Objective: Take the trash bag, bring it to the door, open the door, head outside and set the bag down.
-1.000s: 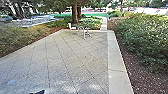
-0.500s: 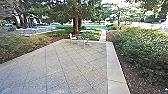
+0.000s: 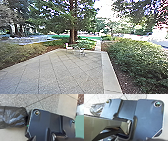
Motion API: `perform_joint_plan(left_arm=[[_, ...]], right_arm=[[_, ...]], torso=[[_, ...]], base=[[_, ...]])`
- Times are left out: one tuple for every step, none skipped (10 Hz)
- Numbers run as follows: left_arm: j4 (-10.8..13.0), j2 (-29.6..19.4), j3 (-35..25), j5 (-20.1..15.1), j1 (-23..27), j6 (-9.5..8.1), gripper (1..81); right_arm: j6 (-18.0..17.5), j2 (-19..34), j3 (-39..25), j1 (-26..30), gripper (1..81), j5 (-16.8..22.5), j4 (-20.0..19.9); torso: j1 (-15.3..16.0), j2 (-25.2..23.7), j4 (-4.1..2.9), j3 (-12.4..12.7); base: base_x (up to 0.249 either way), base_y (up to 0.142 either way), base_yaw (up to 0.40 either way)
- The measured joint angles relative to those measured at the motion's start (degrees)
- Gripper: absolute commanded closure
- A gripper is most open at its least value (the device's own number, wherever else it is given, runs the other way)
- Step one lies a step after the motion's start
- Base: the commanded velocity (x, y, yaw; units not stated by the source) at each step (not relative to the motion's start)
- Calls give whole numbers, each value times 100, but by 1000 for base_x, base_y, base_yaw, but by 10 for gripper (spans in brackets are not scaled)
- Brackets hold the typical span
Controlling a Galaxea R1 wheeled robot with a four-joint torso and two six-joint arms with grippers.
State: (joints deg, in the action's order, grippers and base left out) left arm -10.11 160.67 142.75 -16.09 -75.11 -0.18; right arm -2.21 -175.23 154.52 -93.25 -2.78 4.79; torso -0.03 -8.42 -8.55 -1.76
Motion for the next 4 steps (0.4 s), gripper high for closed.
perform_joint_plan(left_arm=[[5,223,113,179,-100,196,10],[5,377,293,289,-247,343,10],[9,510,518,396,-444,500,10],[18,653,714,474,-664,627,10]], right_arm=[[-13,-2,-5,-16,10,-13,-5],[-16,-7,-5,-46,10,4,-2],[-13,-11,-5,-33,10,0,-2],[-16,-11,-5,-27,10,0,-5]], torso=[[-5,-5,96,53],[-2,-7,127,99],[-5,-7,127,90],[-5,-7,127,85]], base=[[0,0,0],[0,0,0],[0,0,0],[0,0,0]])
